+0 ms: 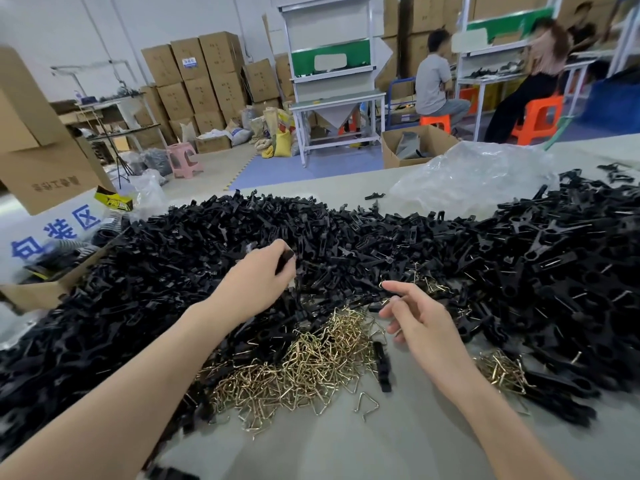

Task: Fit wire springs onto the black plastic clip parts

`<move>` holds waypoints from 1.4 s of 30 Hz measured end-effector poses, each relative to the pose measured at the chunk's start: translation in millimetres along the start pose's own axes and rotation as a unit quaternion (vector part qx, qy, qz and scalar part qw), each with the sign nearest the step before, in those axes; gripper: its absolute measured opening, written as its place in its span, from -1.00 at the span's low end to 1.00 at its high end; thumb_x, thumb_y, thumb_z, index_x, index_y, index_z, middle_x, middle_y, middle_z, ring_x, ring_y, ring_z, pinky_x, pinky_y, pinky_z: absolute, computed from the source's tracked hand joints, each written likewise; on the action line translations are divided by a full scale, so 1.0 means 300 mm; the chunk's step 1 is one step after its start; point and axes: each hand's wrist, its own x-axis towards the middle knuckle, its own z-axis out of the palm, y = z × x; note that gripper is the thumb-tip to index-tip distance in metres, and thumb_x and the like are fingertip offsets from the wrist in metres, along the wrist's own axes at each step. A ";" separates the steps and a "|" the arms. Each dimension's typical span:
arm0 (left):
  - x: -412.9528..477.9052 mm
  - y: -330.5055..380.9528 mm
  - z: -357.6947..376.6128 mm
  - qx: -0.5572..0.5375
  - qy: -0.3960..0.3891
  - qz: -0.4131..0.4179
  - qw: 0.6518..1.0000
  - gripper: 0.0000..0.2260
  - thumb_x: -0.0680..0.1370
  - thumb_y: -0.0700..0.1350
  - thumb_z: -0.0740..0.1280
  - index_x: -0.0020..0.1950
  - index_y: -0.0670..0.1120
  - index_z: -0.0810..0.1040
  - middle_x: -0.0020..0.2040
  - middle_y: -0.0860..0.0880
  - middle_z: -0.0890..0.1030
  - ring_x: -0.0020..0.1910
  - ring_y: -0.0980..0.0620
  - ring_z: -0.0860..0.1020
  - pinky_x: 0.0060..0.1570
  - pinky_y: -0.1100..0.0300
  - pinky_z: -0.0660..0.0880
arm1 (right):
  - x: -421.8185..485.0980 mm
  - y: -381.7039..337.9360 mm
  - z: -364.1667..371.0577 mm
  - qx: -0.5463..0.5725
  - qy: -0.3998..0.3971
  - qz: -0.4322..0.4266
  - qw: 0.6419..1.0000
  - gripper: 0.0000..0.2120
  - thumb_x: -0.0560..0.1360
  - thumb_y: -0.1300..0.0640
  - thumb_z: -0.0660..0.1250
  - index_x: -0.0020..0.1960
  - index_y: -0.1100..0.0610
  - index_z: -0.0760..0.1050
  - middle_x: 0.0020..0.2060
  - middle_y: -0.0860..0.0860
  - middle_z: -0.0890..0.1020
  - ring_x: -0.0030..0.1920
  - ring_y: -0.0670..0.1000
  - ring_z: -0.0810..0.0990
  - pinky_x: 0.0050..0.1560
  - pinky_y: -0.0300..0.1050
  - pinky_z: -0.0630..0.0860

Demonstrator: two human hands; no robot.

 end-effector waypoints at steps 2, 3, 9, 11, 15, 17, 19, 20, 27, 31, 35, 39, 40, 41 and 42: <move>-0.012 0.014 0.001 0.008 0.011 -0.008 1.000 -0.85 0.70 0.03 0.12 0.06 0.03 0.44 -0.33 0.01 0.60 -0.36 -0.05 0.56 -0.21 0.05 0.38 | -0.003 -0.002 -0.001 -0.002 -0.003 -0.001 1.000 -0.70 0.68 0.12 0.20 0.21 -0.26 0.53 -0.14 -0.11 0.69 -0.20 -0.13 0.63 -0.20 -0.24 0.60; -0.016 0.019 0.001 0.006 0.020 -0.015 1.000 -0.84 0.71 0.03 0.10 0.08 0.03 0.43 -0.34 -0.01 0.60 -0.34 -0.06 0.56 -0.15 0.04 0.36 | -0.005 -0.002 -0.002 -0.002 -0.003 -0.002 1.000 -0.70 0.68 0.12 0.20 0.22 -0.26 0.53 -0.14 -0.10 0.69 -0.20 -0.12 0.63 -0.20 -0.24 0.60; -0.048 0.019 0.006 -0.049 0.071 -0.017 0.996 -0.82 0.71 0.07 0.10 0.09 0.04 0.44 -0.48 0.07 0.46 -0.52 0.12 0.40 -0.36 0.14 0.31 | -0.009 -0.004 -0.002 -0.008 -0.006 0.002 1.000 -0.70 0.68 0.13 0.20 0.21 -0.26 0.53 -0.14 -0.12 0.69 -0.21 -0.15 0.62 -0.21 -0.24 0.57; -0.064 0.019 0.025 -0.070 0.095 -0.015 0.993 -0.85 0.71 0.06 0.13 0.15 0.07 0.44 -0.48 0.06 0.47 -0.57 0.13 0.37 -0.51 0.19 0.27 | -0.011 -0.007 0.000 -0.012 -0.006 0.000 1.000 -0.69 0.67 0.13 0.20 0.19 -0.27 0.54 -0.14 -0.13 0.69 -0.22 -0.15 0.63 -0.22 -0.22 0.60; -0.086 0.021 0.067 -0.030 0.077 -0.029 0.996 -0.65 0.71 -0.08 0.15 0.51 0.00 0.30 -0.01 -0.04 0.70 -0.42 0.10 0.53 -0.38 0.10 0.51 | -0.014 -0.009 -0.001 -0.019 -0.006 -0.006 1.000 -0.70 0.68 0.13 0.20 0.20 -0.25 0.54 -0.15 -0.13 0.69 -0.19 -0.11 0.64 -0.14 -0.13 0.62; -0.096 0.021 0.076 -0.019 0.062 -0.042 0.997 -0.53 0.70 -0.12 0.15 0.61 -0.03 0.15 0.04 -0.05 0.68 -0.40 0.09 0.53 -0.38 0.16 0.48 | -0.014 -0.010 -0.003 -0.021 -0.006 -0.005 1.000 -0.69 0.68 0.14 0.20 0.20 -0.25 0.54 -0.15 -0.14 0.69 -0.18 -0.11 0.64 -0.13 -0.13 0.62; -0.101 0.018 0.072 -0.029 0.065 -0.047 0.996 -0.49 0.71 -0.14 0.14 0.64 -0.02 0.06 0.10 -0.10 0.66 -0.31 0.05 0.58 -0.22 0.02 0.56 | -0.014 -0.011 -0.003 -0.025 -0.007 -0.006 1.000 -0.69 0.68 0.15 0.20 0.20 -0.25 0.54 -0.15 -0.14 0.68 -0.19 -0.12 0.64 -0.14 -0.15 0.62; -0.102 0.014 0.070 -0.031 0.070 -0.047 0.996 -0.48 0.71 -0.15 0.14 0.64 -0.01 0.04 0.11 -0.11 0.66 -0.29 0.02 0.59 -0.16 -0.04 0.57 | -0.014 -0.012 -0.002 -0.025 -0.007 -0.006 1.000 -0.69 0.68 0.15 0.20 0.20 -0.25 0.54 -0.15 -0.15 0.68 -0.19 -0.12 0.64 -0.15 -0.16 0.62; -0.100 -0.008 0.055 -0.037 0.097 -0.049 0.993 -0.56 0.70 -0.17 0.17 0.58 0.01 0.24 0.00 -0.18 0.69 -0.41 -0.09 0.56 -0.26 -0.13 0.56 | -0.017 -0.016 -0.001 -0.022 -0.010 -0.009 1.000 -0.70 0.68 0.16 0.20 0.19 -0.23 0.53 -0.15 -0.16 0.68 -0.19 -0.13 0.63 -0.14 -0.23 0.61; -0.104 -0.014 0.057 -0.090 0.120 -0.055 0.987 -0.61 0.71 -0.08 0.13 0.55 0.05 0.27 -0.07 -0.16 0.70 -0.47 -0.09 0.54 -0.34 -0.10 0.55 | -0.015 -0.012 -0.002 -0.019 -0.014 -0.008 1.000 -0.70 0.68 0.16 0.20 0.20 -0.23 0.53 -0.14 -0.16 0.67 -0.20 -0.15 0.62 -0.15 -0.21 0.61; -0.125 0.038 0.050 -0.171 0.162 -0.029 0.971 -0.69 0.71 -0.07 0.13 0.47 0.04 0.34 0.14 0.16 0.64 -0.55 0.11 0.40 -0.52 0.29 0.38 | -0.024 -0.026 -0.001 -0.005 -0.016 -0.012 1.000 -0.68 0.68 0.15 0.20 0.16 -0.28 0.55 -0.14 -0.14 0.68 -0.18 -0.08 0.63 -0.19 -0.17 0.58; -0.206 0.177 0.081 -0.351 0.216 -0.022 0.911 -0.78 0.70 -0.09 0.18 0.32 0.11 0.45 0.13 0.25 0.67 -0.45 0.20 0.44 -0.44 0.42 0.39 | -0.049 -0.079 0.012 0.060 -0.038 -0.042 0.997 -0.71 0.67 0.11 0.25 0.15 -0.28 0.60 -0.07 -0.09 0.71 -0.12 -0.01 0.67 -0.08 -0.12 0.57; -0.234 0.221 0.101 -0.375 0.213 -0.012 0.902 -0.80 0.70 -0.08 0.19 0.29 0.14 0.46 0.13 0.25 0.67 -0.31 0.23 0.54 -0.29 0.47 0.44 | -0.062 -0.095 0.025 0.086 -0.061 -0.050 0.993 -0.74 0.66 0.07 0.27 0.17 -0.26 0.61 -0.04 -0.08 0.72 -0.07 -0.04 0.69 -0.03 -0.11 0.60; -0.257 0.260 0.126 -0.403 0.202 -0.003 0.893 -0.80 0.71 -0.08 0.18 0.25 0.16 0.48 0.13 0.22 0.68 -0.14 0.24 0.61 -0.13 0.49 0.45 | -0.077 -0.111 0.042 0.109 -0.092 -0.053 0.988 -0.78 0.65 0.02 0.28 0.18 -0.23 0.62 -0.01 -0.06 0.73 -0.01 -0.04 0.70 0.00 -0.11 0.63; -0.276 0.295 0.151 -0.437 0.187 0.000 0.880 -0.80 0.71 -0.10 0.17 0.21 0.18 0.49 0.12 0.19 0.69 0.00 0.24 0.63 -0.04 0.48 0.46 | -0.092 -0.122 0.061 0.124 -0.126 -0.051 0.983 -0.78 0.63 -0.01 0.29 0.20 -0.19 0.62 0.01 -0.04 0.73 0.02 -0.02 0.71 0.01 -0.09 0.65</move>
